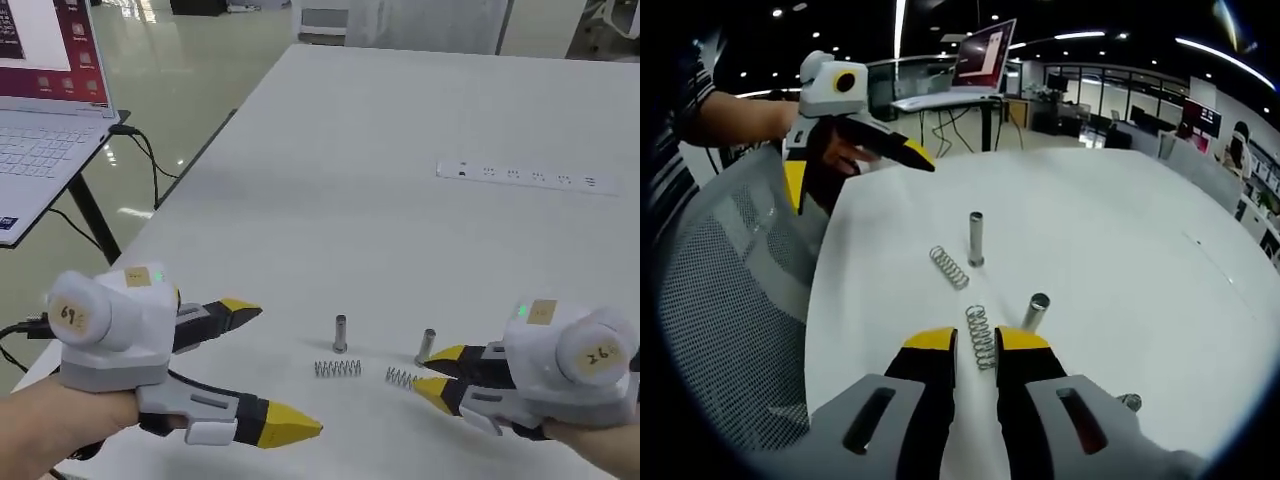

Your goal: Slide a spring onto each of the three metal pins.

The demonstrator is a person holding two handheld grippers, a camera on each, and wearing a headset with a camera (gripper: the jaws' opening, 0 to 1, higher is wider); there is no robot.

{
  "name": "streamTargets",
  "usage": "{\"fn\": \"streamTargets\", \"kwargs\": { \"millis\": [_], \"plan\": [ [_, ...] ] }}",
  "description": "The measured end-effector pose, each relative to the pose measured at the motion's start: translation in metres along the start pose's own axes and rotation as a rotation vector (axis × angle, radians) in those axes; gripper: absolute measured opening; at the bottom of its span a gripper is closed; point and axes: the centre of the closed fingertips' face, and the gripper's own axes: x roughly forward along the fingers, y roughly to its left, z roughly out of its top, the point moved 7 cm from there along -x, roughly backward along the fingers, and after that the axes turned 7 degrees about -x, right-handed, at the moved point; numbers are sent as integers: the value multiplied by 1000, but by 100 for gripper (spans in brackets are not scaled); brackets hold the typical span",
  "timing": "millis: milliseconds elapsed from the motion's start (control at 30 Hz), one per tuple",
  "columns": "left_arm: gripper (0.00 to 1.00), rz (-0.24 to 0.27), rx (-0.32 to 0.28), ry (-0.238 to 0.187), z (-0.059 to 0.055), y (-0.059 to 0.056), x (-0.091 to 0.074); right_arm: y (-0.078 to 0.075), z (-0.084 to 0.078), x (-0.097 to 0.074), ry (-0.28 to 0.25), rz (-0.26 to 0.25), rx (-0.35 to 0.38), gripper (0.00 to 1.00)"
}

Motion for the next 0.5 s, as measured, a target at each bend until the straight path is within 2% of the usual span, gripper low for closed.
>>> {"fn": "streamTargets", "kwargs": {
  "millis": [200, 433, 500],
  "plan": [
    [93, 2, -4, 0, -2, 0, -1, 1, -10, 12, 56, 16, -33, 12],
    [93, 4, -8, 2, -4, -1, -3, 2, -19, 17, 84, 26, -80, 8],
    [93, 5, -11, 2, -5, -1, -4, 1, -21, 17, 75, 29, -94, 8]
  ]
}}
